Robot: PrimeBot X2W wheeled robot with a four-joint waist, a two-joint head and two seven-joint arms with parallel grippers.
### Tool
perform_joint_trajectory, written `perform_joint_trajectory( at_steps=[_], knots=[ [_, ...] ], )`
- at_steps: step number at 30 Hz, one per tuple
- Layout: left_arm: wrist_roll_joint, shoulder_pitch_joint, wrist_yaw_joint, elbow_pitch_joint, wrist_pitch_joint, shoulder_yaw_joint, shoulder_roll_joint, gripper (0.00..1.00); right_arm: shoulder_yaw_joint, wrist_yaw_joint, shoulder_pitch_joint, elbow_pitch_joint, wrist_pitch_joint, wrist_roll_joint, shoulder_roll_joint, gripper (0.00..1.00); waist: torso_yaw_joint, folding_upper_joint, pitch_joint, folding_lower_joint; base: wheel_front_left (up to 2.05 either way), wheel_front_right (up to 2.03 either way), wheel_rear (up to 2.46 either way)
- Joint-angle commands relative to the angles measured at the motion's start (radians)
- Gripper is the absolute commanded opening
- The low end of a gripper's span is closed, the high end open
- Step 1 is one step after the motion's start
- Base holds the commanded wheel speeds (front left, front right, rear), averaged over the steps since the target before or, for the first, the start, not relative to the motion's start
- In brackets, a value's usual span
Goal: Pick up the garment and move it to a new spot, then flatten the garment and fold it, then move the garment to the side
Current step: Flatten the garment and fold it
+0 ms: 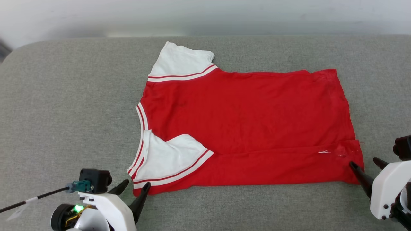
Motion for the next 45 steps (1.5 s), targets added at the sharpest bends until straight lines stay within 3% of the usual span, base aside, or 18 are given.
perform_joint_trajectory(
  at_steps=[1, 8, 15, 16, 18, 26, 38, 44, 45],
  knots=[
    [0.001, 0.005, 0.008, -0.002, 0.005, -0.001, 0.005, 1.0, -0.005, -0.001, 0.009, -0.01, 0.002, -0.006, 0.009, 1.0, -0.003, 0.0, 0.005, 0.0, 0.0, 0.0, 0.0],
    [0.01, 0.0, 0.045, 0.048, 0.032, -0.01, 0.002, 1.0, -0.028, -0.001, 0.031, -0.084, 0.021, -0.024, 0.045, 1.0, -0.018, 0.0, 0.043, 0.0, 0.0, 0.0, 0.0],
    [-0.003, -0.016, 0.021, 0.136, 0.06, -0.039, -0.026, 1.0, -0.033, -0.001, 0.028, -0.113, 0.034, -0.034, 0.044, 1.0, -0.022, 0.0, 0.075, 0.0, 0.0, 0.0, 0.0],
    [-0.009, -0.013, 0.012, 0.149, 0.075, -0.051, -0.033, 0.95, -0.032, -0.001, 0.026, -0.116, 0.035, -0.034, 0.042, 1.0, -0.022, 0.0, 0.077, 0.0, 0.0, 0.0, 0.0],
    [-0.018, -0.014, -0.003, 0.169, 0.096, -0.068, -0.044, 0.0, -0.032, -0.001, 0.02, -0.119, 0.039, -0.035, 0.035, 1.0, -0.021, 0.0, 0.077, 0.0, 0.0, 0.0, 0.0],
    [0.006, -0.036, -0.03, 0.149, 0.027, -0.061, -0.056, 0.0, -0.032, -0.001, 0.014, -0.08, 0.063, -0.072, 0.015, 1.0, 0.0, 0.0, 0.033, 0.0, 0.0, 0.0, 0.0],
    [0.057, -0.039, 0.021, -0.057, 0.003, -0.038, 0.002, 0.0, -0.035, -0.001, -0.035, 0.086, 0.094, -0.115, 0.052, 1.0, 0.04, 0.0, 0.06, 0.0, 0.0, 0.0, 0.0],
    [0.071, -0.051, 0.029, -0.093, 0.008, -0.041, 0.012, 0.0, 0.009, 0.0, -0.04, 0.167, 0.1, -0.111, 0.064, 1.0, 0.053, 0.0, 0.088, 0.0, 0.0, 0.0, 0.0],
    [0.072, -0.051, 0.028, -0.091, 0.011, -0.044, 0.013, 0.0, 0.017, 0.0, -0.039, 0.18, 0.1, -0.11, 0.067, 0.53, 0.053, 0.0, 0.09, 0.0, 0.0, 0.0, 0.0]
  ],
)
